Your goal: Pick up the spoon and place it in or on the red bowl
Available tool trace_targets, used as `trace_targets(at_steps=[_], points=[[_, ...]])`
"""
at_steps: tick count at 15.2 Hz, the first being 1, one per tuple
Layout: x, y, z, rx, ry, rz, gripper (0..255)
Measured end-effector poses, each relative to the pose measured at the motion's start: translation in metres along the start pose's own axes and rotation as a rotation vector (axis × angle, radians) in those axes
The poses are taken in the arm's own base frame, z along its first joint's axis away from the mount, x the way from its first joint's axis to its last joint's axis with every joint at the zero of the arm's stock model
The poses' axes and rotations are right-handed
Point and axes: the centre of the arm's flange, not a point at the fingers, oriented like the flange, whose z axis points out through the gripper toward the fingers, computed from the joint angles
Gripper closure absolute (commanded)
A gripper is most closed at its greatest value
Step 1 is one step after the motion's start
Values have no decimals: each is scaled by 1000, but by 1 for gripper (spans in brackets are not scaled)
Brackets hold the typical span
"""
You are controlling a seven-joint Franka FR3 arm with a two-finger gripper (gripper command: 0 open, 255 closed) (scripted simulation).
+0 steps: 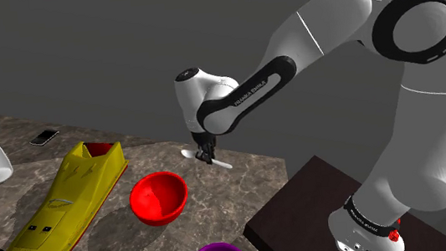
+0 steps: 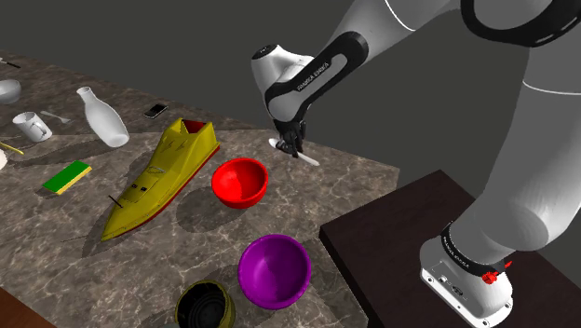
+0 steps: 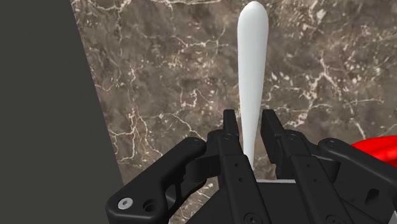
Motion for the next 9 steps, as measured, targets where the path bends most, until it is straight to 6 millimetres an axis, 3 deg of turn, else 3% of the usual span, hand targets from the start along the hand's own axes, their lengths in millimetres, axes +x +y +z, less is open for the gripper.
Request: trace_targets(at_steps=[5,9], points=[[-6,3,-23,0,0,0,255],[16,-29,-39,0,0,0,255]])
